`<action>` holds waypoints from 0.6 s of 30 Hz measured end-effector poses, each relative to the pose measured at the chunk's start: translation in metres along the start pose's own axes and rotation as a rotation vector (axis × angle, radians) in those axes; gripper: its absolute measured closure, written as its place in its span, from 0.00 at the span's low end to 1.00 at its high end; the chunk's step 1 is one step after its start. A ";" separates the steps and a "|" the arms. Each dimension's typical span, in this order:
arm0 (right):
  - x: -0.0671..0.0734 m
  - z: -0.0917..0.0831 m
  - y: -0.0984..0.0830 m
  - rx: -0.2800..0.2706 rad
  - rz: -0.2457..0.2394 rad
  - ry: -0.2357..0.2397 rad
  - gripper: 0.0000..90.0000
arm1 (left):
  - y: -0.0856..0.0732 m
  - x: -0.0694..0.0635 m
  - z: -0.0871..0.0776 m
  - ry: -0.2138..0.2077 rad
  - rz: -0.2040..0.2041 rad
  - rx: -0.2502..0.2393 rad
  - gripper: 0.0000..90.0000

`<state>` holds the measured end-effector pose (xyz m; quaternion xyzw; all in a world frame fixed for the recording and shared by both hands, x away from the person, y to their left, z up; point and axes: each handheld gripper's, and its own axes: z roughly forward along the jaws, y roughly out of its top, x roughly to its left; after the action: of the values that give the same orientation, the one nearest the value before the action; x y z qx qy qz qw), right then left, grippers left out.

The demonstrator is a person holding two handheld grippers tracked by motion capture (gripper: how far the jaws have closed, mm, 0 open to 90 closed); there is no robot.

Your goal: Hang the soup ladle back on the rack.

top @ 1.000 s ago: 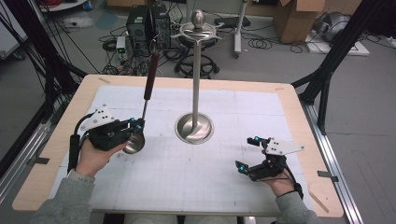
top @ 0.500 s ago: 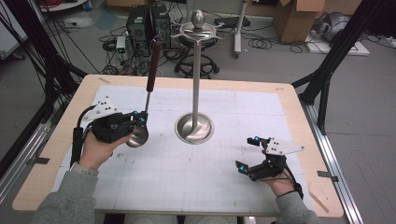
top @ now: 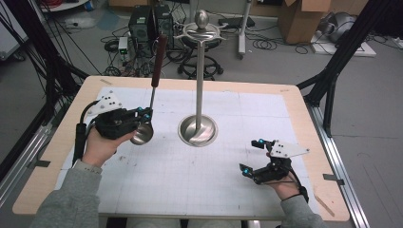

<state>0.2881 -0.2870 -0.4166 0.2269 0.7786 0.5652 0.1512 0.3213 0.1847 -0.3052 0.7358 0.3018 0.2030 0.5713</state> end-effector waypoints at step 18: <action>0.000 0.001 0.000 0.003 -0.002 0.002 0.02 | 0.012 -0.002 0.010 -0.015 0.011 -0.001 0.94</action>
<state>0.2885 -0.2867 -0.4171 0.2260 0.7797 0.5642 0.1507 0.3283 0.1740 -0.2964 0.7385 0.2936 0.2008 0.5728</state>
